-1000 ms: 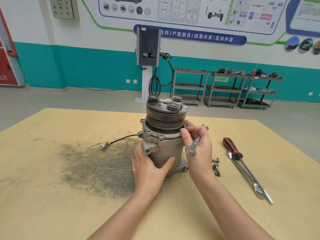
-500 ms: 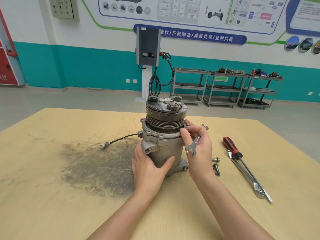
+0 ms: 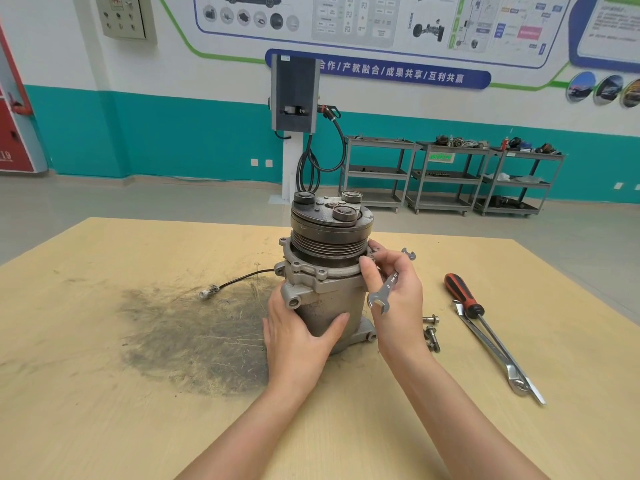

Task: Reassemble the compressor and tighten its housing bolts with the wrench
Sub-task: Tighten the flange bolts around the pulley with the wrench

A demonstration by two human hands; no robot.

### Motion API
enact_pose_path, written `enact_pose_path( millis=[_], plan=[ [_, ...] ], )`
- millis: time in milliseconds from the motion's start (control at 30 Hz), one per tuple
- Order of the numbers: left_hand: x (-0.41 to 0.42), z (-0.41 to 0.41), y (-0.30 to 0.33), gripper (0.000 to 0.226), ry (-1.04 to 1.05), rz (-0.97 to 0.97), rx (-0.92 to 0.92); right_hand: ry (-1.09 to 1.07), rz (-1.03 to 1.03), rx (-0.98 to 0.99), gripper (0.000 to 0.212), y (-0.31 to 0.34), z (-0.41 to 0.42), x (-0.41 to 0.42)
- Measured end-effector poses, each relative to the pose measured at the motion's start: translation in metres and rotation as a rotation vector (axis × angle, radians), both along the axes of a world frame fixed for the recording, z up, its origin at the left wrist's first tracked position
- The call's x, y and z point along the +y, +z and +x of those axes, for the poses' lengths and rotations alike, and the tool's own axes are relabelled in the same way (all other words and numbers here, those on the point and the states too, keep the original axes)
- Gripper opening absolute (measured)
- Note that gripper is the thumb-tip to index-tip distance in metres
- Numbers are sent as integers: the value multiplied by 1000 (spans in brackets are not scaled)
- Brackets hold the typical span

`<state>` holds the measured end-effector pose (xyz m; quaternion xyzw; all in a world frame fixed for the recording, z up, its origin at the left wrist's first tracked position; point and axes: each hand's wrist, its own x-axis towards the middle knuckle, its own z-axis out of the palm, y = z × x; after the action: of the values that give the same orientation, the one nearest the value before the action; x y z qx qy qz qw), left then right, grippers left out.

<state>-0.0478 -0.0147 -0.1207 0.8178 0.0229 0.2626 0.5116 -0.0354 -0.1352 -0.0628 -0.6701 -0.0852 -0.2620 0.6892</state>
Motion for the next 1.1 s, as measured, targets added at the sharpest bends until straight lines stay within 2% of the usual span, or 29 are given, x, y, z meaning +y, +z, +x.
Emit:
enact_pose_path(
  millis=[200,900,1100],
  plan=[
    [0,0,0,96,1,-4,-6,-22,-58,-26,7,0,-5,0],
    [1,1,-2,100,-6,-12,14,9,-32,-17,4,3,-5,-2],
    [1,1,-3,100,-5,-8,10,26,-6,-10,20,3,-5,-2]
  ],
)
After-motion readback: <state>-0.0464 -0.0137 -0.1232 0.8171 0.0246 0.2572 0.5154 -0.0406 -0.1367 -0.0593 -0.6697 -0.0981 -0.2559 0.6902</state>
